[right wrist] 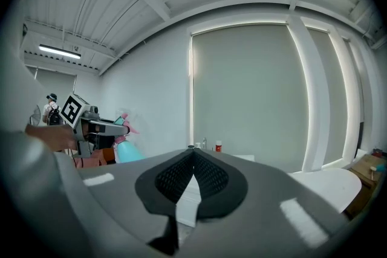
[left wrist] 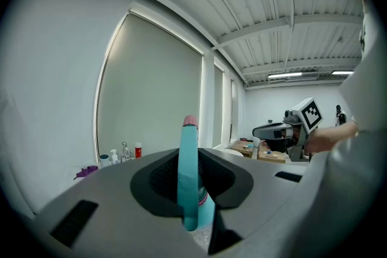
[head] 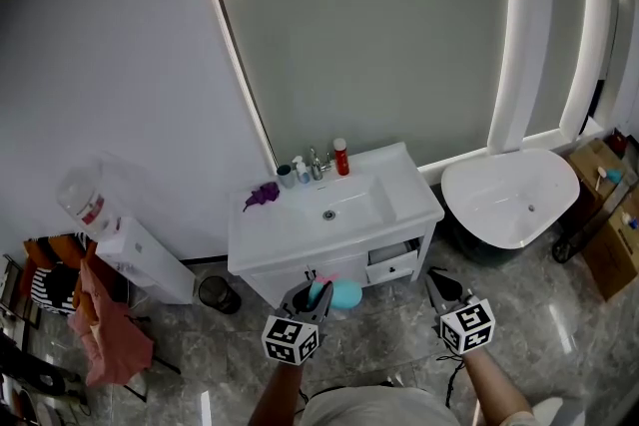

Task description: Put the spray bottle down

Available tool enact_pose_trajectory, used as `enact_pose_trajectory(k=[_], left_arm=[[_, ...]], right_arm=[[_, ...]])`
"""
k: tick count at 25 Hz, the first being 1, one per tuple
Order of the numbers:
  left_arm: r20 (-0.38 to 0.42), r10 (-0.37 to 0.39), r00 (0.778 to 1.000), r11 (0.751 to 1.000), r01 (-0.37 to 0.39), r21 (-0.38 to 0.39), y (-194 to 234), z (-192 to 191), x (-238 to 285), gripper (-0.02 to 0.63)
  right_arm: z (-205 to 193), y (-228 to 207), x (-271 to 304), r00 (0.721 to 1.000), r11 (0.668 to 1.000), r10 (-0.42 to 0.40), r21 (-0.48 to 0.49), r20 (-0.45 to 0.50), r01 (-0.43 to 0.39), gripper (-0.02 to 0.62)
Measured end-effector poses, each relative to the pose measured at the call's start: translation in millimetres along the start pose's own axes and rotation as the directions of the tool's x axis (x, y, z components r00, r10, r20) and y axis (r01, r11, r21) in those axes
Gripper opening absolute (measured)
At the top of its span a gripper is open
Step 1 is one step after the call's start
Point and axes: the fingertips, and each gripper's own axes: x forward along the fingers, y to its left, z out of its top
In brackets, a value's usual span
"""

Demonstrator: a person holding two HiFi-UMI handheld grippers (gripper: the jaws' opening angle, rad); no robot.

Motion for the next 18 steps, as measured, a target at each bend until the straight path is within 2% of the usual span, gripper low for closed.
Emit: enact_pose_trajectory(k=[7, 18], left_arm=[[-0.003, 0.033, 0.999, 0.999, -0.033, -0.005, -15.8, -1.5, 9.3, 0.071], [-0.012, 0.035, 0.999, 0.999, -0.035, -0.019, -7.8, -7.1, 38.1, 0.071]], right_arm=[[-7.3, -18.8, 0.0, 0.999, 0.999, 0.037, 0.005, -0.006, -0.037, 0.009], [-15.8, -38.2, 24.4, 0.998, 0.999, 0.054, 0.009, -0.023, -0.054, 0.009]])
